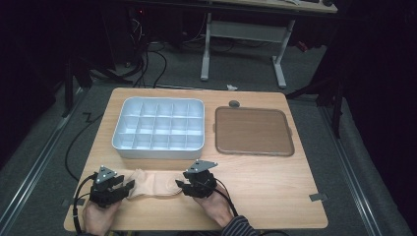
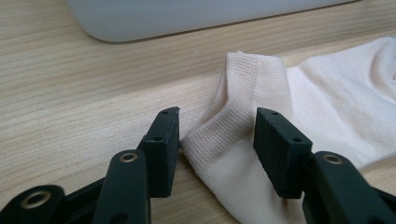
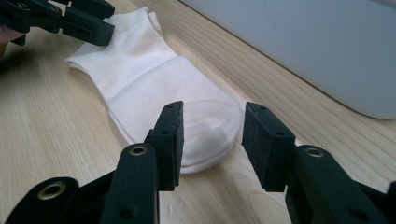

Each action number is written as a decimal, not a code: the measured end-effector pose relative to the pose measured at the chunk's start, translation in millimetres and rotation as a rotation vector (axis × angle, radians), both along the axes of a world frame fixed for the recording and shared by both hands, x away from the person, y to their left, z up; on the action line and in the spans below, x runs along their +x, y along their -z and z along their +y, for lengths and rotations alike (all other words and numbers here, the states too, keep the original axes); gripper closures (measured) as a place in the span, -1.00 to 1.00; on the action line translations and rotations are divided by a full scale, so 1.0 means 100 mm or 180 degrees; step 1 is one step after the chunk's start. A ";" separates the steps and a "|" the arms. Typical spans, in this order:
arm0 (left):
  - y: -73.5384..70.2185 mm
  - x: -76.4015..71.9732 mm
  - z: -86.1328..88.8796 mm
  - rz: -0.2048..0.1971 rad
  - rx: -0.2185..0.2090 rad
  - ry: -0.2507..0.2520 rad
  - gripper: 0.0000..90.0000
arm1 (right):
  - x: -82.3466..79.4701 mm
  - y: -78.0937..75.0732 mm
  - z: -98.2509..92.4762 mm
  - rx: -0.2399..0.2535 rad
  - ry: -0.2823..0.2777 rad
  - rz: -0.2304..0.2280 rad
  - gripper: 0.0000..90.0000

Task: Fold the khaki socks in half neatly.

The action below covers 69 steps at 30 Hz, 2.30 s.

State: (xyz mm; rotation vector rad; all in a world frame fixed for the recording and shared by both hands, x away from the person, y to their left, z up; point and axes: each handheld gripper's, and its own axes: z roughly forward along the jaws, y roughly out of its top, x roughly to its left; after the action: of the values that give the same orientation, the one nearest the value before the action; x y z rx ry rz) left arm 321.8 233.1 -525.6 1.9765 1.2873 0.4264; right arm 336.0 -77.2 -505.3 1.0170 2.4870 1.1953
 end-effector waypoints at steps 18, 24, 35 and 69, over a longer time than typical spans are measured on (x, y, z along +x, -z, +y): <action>0.03 -0.01 -0.09 0.0010 0.0147 0.0134 0.28 | 0.04 0.15 0.17 -0.0266 0.0031 0.0022 0.25; 0.03 -0.02 -0.10 -0.0016 0.0135 0.0195 0.50 | -0.01 0.20 0.21 -0.0440 -0.0023 -0.0075 0.37; 0.02 -0.02 -0.15 0.0040 0.0101 0.0289 0.73 | -0.03 0.21 0.19 -0.0480 -0.0095 -0.0154 0.78; -0.18 0.03 -0.62 0.0058 -0.0410 0.0732 0.79 | -0.13 0.00 -0.39 -0.0480 0.0000 -0.0224 0.88</action>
State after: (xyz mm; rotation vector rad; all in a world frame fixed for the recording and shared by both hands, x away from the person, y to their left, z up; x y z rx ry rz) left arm 325.0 171.3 -507.8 1.9933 1.0552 0.2090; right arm 323.2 -115.9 -505.4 0.9197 2.4790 1.0077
